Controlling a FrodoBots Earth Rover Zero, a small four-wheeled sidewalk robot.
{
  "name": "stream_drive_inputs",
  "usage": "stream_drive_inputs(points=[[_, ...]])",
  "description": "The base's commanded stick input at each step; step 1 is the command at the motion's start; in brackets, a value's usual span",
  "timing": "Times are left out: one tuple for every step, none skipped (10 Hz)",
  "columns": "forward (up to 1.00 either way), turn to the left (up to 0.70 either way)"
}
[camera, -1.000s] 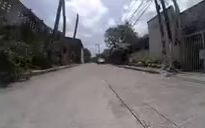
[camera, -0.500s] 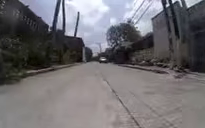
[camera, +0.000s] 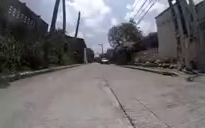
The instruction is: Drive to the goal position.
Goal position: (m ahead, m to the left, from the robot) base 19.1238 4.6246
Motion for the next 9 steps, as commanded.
stream_drive_inputs(points=[[1.00, 0.00], [1.00, 0.00], [1.00, 0.00], [1.00, 0.00], [1.00, 0.00], [1.00, 0.00], [1.00, 0.00], [1.00, 0.00], [1.00, 0.00]])
